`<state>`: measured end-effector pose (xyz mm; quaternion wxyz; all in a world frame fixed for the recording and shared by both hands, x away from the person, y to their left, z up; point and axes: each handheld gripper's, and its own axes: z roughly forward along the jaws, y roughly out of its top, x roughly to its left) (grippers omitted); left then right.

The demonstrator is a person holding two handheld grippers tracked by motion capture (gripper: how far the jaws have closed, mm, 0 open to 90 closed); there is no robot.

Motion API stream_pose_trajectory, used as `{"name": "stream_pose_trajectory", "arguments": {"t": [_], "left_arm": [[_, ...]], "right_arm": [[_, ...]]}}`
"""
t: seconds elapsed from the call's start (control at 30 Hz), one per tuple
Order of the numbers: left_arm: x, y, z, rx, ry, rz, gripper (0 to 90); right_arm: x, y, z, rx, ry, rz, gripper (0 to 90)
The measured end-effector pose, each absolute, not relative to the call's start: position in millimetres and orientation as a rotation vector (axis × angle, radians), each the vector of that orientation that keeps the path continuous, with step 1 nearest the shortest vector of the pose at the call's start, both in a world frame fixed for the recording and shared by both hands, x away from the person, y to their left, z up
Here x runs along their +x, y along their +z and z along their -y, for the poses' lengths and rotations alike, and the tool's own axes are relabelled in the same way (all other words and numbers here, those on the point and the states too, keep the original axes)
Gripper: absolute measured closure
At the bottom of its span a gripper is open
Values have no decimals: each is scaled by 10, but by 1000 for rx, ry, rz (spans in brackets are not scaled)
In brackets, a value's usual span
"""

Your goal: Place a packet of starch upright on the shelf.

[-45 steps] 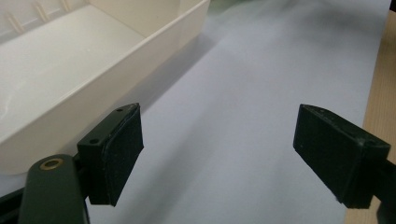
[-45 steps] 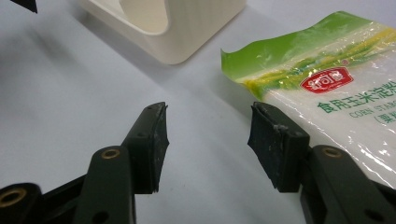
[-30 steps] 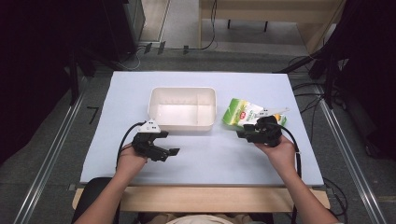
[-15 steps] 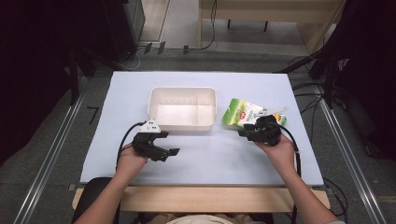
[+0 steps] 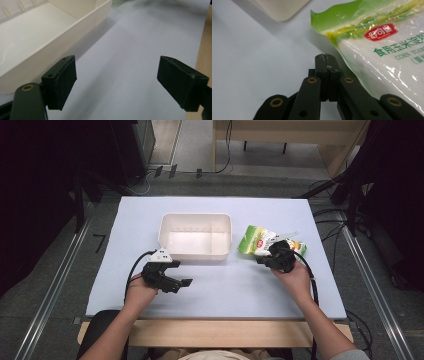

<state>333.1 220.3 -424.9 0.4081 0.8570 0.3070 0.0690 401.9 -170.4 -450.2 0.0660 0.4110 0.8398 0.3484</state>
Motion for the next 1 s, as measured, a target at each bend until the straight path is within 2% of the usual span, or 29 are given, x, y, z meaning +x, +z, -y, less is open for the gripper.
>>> {"name": "stream_pose_trajectory", "arguments": {"t": [0.43,1.0], "left_arm": [[3335,-4255,-2201,2162,173,-777,166],[3329,-4252,-2206,2158,171,-776,166]], "right_arm": [[4268,-4565,1651,1265,881,-2550,900],[4697,-4570,1711,1384,925,-2505,900]]}}
